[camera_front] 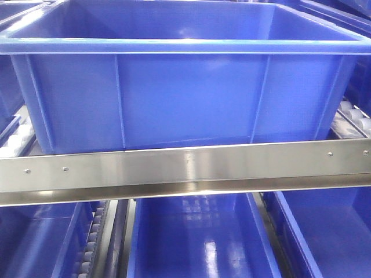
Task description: Grab silver tray and place in blue box
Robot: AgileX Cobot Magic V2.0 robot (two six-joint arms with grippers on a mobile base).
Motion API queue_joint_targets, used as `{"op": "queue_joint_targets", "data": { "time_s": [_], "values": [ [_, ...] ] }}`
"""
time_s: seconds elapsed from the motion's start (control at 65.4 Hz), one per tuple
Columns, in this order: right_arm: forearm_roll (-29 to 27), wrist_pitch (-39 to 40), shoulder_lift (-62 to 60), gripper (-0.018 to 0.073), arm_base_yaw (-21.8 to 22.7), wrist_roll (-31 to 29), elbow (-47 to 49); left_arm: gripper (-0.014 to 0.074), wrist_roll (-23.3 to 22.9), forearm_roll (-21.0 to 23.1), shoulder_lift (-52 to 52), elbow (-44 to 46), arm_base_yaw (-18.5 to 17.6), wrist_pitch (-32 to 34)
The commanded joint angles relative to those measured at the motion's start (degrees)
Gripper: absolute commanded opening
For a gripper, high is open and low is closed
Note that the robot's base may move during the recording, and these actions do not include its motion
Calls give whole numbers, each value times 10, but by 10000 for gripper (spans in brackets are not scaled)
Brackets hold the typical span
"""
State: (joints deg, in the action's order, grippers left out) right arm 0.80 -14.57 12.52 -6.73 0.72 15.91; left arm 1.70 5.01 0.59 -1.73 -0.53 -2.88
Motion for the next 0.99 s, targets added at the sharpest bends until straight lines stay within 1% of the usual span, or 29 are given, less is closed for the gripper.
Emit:
{"op": "queue_joint_targets", "data": {
  "time_s": [0.0, 0.153, 0.229, 0.352, 0.382, 0.979],
  "values": [
    [-24, 61, -34, 55, 31, -21, -26, -105, 1, 5, 10, 2, 1, 55],
    [-27, 95, -96, 55, 72, -21, -100, -105, 1, 5, 10, 2, 1, 55],
    [-27, 127, -118, 55, 80, -21, -136, -105, 1, 5, 10, 2, 1, 55],
    [-27, 182, -144, 55, 80, -21, -181, -105, 1, 5, 10, 2, 1, 55],
    [-27, 173, -142, 55, 80, -21, -178, -105, 1, 5, 10, 2, 1, 55],
    [-27, 175, -142, 55, 80, -21, -178, -105, 1, 5, 10, 2, 1, 55]
  ]
}}
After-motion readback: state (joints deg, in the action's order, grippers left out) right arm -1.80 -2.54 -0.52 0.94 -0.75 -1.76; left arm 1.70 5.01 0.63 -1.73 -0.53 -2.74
